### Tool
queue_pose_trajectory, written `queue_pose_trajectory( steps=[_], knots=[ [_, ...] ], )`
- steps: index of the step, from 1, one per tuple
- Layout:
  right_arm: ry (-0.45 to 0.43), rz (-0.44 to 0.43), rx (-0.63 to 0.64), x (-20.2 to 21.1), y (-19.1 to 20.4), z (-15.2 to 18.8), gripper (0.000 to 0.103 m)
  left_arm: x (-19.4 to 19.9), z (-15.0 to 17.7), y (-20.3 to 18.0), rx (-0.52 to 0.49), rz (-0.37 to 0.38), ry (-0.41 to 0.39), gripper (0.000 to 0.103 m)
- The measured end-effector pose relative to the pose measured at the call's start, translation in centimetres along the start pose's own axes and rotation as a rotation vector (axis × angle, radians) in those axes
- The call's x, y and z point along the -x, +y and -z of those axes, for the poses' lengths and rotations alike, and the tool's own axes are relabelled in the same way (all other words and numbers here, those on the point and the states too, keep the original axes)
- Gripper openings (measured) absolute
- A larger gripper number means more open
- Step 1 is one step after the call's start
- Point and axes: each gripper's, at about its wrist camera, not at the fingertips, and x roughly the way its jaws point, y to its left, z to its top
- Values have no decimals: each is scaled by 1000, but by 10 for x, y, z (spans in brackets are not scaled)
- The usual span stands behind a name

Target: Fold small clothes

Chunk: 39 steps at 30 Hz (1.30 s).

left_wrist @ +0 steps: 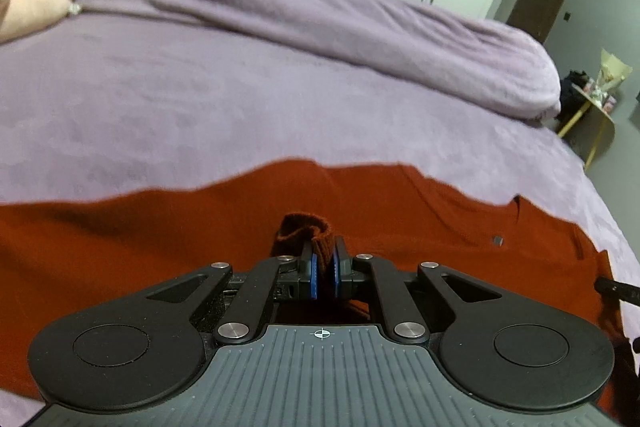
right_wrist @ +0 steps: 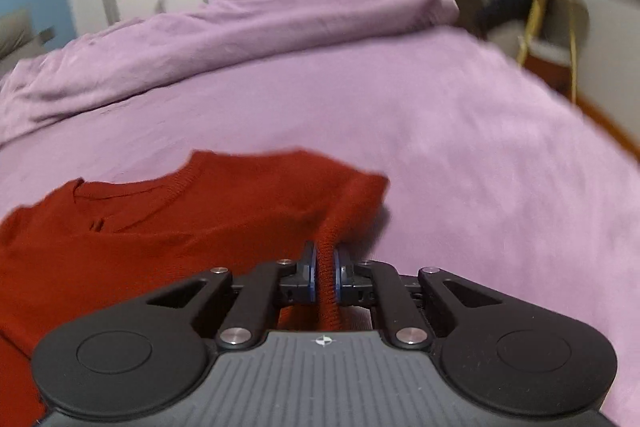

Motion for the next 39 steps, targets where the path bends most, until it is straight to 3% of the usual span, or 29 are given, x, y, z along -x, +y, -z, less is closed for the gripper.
queue_pose_trajectory(
  steps=[4,7,11,13,15,19,21,22,24,27,28,32,39],
  knots=[
    [-68,77,10,3,3,2,7,-2,2,-4,-33,-38,-36,9],
    [-28,157,31,-10,2,11,11,-14,10,-5,-84,-102,44,10],
    [-36,198,14,0,0,8,21,-4,12,-4,-111,-180,59,27],
    [-88,231,-5,14,8,6,25,10,9,-6,-88,-197,19,28],
    [-121,167,2,25,28,9,27,18,8,-17,-61,-163,-13,29],
    [-48,-198,102,31,89,30,26,8,15,-58,-106,-45,15,43],
    [17,-290,146,25,111,42,26,-8,23,-72,-140,-37,65,46],
    [20,-264,174,23,116,48,26,-17,29,-74,-151,-51,96,46],
    [-7,-197,192,22,110,52,26,-20,36,-75,-197,-64,73,46],
    [5,-95,101,16,68,48,23,-17,36,-68,-215,-62,69,46],
    [-1,-67,82,14,51,47,14,-15,37,-66,-214,-62,70,46],
    [-16,-15,74,18,15,39,2,-12,38,-66,-214,-70,71,46],
    [-18,89,232,18,43,49,3,-5,38,-69,-223,-87,90,50]
  ],
)
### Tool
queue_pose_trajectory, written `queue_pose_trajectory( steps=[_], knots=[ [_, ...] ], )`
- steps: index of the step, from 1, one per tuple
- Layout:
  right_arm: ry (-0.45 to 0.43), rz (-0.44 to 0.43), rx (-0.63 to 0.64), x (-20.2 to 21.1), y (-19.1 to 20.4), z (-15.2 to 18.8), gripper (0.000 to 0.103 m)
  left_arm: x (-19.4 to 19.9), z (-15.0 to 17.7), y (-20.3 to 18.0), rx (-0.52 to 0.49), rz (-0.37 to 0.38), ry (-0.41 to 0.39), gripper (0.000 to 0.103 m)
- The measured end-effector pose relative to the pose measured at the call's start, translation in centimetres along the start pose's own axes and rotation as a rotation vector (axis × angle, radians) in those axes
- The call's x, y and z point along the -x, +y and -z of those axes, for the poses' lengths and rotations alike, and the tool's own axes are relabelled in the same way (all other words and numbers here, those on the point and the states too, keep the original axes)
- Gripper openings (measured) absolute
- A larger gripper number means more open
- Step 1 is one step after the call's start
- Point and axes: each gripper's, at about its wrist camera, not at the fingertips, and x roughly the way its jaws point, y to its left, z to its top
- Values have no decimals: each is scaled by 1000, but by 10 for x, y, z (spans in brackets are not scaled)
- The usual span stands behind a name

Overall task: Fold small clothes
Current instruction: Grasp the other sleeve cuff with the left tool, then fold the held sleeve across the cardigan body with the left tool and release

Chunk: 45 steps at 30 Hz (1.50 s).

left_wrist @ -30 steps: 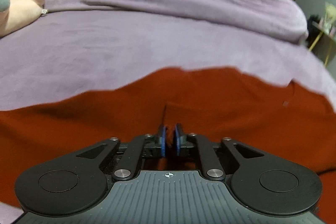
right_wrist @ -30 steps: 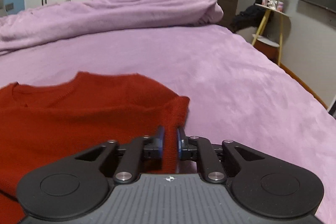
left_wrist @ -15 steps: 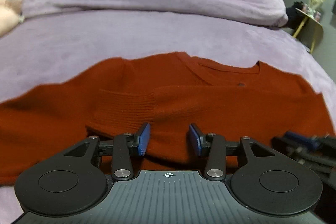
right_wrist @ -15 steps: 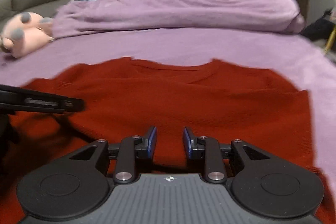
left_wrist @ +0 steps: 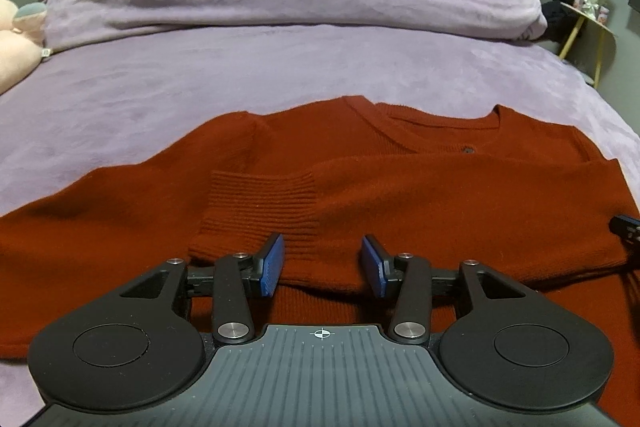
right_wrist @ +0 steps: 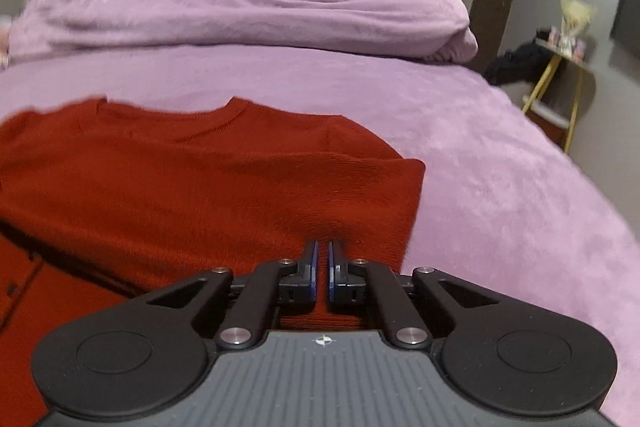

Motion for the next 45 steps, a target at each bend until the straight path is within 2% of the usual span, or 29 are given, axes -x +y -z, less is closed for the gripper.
queue_pose_trajectory(
  steps=[2,5,7,9,10,12,14,16,19,20,21,24,26,28,30,33,35,37,41,44,45],
  knots=[
    [9,19,50,-3,6,-1,4,4,0,3,8,-3,8,56],
    [68,18,158,-4,16,-5,5,10,4,10,29,-54,26,79],
    [127,-3,192,0,18,-14,6,22,9,23,85,-74,23,75],
    [158,-43,116,12,8,-21,18,41,20,41,151,-50,0,75],
    [157,-75,57,22,0,-21,42,53,28,53,182,-40,-16,76],
    [128,-129,-35,42,-8,-14,68,76,47,83,259,-48,-49,77],
    [115,-204,-87,66,-8,0,67,96,65,116,358,-91,-81,77],
    [122,-265,-133,87,-2,19,67,111,83,156,480,-163,-101,74],
    [124,-319,-178,111,13,43,67,122,107,221,706,-232,-84,62],
    [128,-330,-197,117,18,48,67,125,114,240,773,-222,-101,51],
    [134,-337,-218,120,22,52,67,128,121,260,852,-196,-133,45],
    [153,-380,-247,119,27,52,67,132,127,301,1000,-183,-184,44],
    [148,-369,-243,115,27,46,67,131,131,326,1076,-197,-210,42],
    [149,-357,-265,115,27,47,67,128,139,349,1175,-174,-250,34],
    [158,-354,-291,112,25,50,67,124,148,367,1282,-141,-283,21],
    [153,-358,-301,113,24,56,67,115,156,381,1364,-96,-316,10],
    [150,-355,-302,113,25,57,65,110,160,385,1394,-77,-321,10],
    [153,-335,-301,111,25,56,58,113,157,385,1365,-86,-327,9],
    [156,-318,-342,109,19,56,45,130,133,364,1163,-157,-336,9],
    [156,-324,-380,109,12,57,40,142,95,333,970,-133,-367,8],
    [155,-328,-391,109,10,58,40,146,78,314,888,-103,-379,8]
  ],
)
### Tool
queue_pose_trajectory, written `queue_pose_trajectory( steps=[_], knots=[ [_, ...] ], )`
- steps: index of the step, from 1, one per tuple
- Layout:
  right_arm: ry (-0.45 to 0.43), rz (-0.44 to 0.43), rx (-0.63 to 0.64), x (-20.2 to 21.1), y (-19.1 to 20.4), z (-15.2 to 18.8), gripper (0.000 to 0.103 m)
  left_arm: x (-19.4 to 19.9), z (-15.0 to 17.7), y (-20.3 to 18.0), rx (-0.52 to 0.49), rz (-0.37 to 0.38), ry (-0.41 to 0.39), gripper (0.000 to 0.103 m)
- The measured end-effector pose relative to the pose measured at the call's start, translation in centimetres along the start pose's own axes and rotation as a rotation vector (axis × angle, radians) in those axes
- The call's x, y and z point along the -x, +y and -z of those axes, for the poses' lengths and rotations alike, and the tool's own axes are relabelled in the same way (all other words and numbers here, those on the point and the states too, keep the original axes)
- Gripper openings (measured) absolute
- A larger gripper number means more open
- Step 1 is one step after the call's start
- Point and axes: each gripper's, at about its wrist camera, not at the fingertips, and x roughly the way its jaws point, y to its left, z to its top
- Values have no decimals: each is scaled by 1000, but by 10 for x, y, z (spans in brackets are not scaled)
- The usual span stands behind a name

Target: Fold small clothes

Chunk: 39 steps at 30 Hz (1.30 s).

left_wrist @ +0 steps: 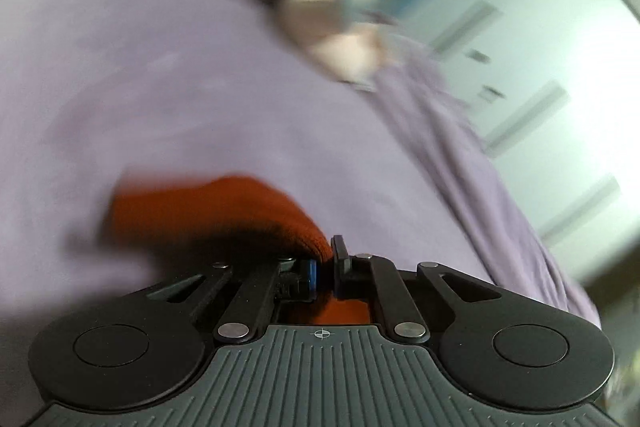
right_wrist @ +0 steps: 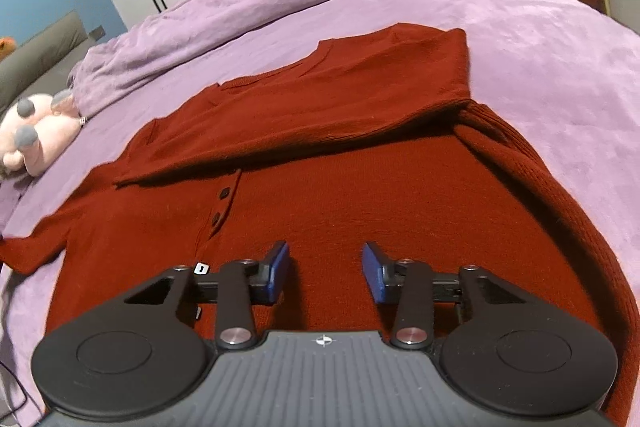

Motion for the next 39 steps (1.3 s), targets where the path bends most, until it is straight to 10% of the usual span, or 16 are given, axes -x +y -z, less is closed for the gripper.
queue_pose_trajectory(
  steps=[7,9,15,22,28,30,34,39],
  knots=[
    [-15,-25,-41,9,-8,2,39,22,91,-184,-484,374,120,10],
    [-14,-28,-50,12,-12,1,39,16,131,-215,-565,418,209,33],
    [-4,-64,-33,10,-14,-10,39,-5,219,-216,-676,276,402,42],
    [-29,-222,-23,-30,15,-55,46,-14,195,-165,-580,76,384,51],
    [35,-288,-10,-87,46,-85,58,-16,188,-147,-517,64,381,51],
    [81,-288,-45,-105,51,-89,55,-16,191,-146,-530,64,379,51],
    [87,-290,-29,-114,62,-94,5,-17,193,-150,-565,62,373,52],
    [-102,-184,75,-73,59,-113,4,-15,190,-155,-550,64,365,52]
  ],
)
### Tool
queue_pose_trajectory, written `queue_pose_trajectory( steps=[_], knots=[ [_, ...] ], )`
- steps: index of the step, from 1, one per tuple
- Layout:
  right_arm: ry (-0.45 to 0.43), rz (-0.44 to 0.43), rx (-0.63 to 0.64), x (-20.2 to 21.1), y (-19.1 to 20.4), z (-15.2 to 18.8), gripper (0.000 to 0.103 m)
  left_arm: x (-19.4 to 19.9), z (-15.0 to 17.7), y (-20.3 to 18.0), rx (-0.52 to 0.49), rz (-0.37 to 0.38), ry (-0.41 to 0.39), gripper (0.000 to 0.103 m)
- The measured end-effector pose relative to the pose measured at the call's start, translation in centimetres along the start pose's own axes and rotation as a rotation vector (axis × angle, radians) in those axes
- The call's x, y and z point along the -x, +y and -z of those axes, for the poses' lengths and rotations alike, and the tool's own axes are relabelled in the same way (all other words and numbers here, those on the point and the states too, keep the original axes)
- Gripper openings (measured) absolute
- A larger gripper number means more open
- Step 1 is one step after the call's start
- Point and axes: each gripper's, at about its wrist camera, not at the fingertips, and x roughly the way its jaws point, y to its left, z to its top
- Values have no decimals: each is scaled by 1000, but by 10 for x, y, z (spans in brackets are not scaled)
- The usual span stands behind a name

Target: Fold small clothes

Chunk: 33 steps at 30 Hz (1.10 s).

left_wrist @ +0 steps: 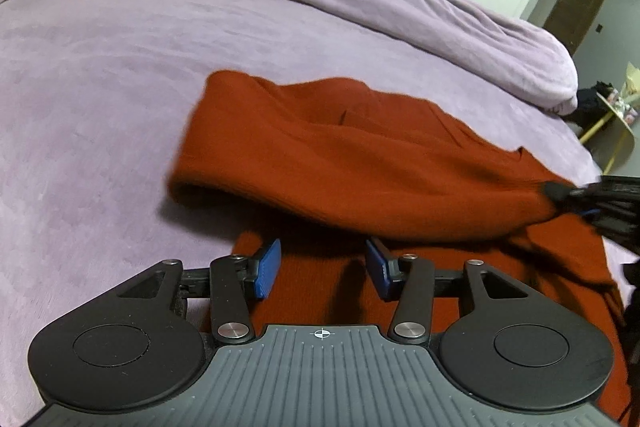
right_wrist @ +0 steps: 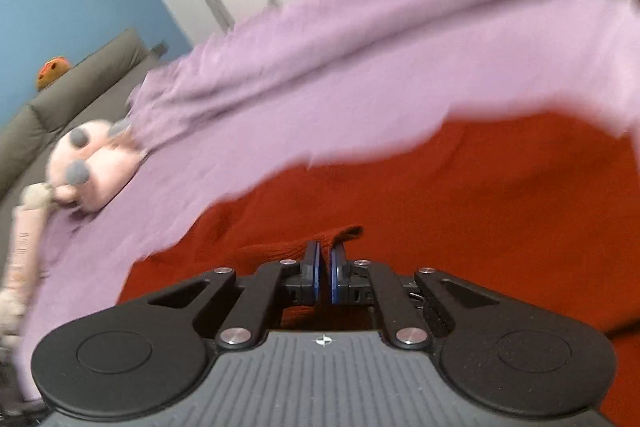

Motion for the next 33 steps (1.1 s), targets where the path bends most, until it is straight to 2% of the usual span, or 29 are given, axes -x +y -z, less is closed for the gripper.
queue_pose_trajectory(
  steps=[2,3,4,6,8,10,12,14,16,19,21,22,23,24,26,29,31,32,33],
  knots=[
    [-112,112,59,25,-5,-3,4,-1,-2,0,8,-3,-4,52],
    [-139,167,78,32,-12,-2,4,-2,-3,0,11,-3,-3,52],
    [-140,207,93,35,-21,-1,5,-3,-3,0,11,-1,1,52],
    [-76,235,86,31,-49,5,5,-6,-3,-4,0,-4,10,52],
    [9,234,49,24,-76,12,5,-6,-4,-9,-18,-8,10,52],
    [37,225,-3,24,-94,18,6,-5,-5,-13,-31,-2,8,52],
    [62,172,-97,25,-109,21,16,-6,-6,-16,-38,-6,10,53],
    [51,108,-158,26,-116,23,35,-8,-7,-18,-41,-9,14,53],
    [49,80,-152,22,-112,23,38,-9,-8,-22,-46,-10,19,53],
    [66,85,-114,12,-101,22,40,-9,-10,-30,-68,-8,19,54],
    [76,86,-85,6,-94,19,33,-10,-10,-35,-77,-10,22,54],
    [81,81,-67,4,-90,17,11,-10,-11,-36,-79,-10,24,54],
    [78,79,-41,4,-85,14,5,-10,-11,-38,-80,-13,25,54],
    [61,88,-14,7,-82,11,5,-9,-12,-39,-84,-16,23,54],
    [-12,161,83,20,-73,3,5,-6,-13,-42,-101,-23,2,54],
    [-89,361,215,29,-71,-1,5,-4,-17,-46,-137,-40,-21,57],
    [-43,416,219,22,-83,2,9,-8,-19,-47,-139,-57,-12,57],
    [8,434,194,17,-90,3,19,-11,-20,-46,-133,-67,2,57],
    [20,453,171,16,-93,4,22,-13,-22,-46,-122,-73,10,56]
  ],
)
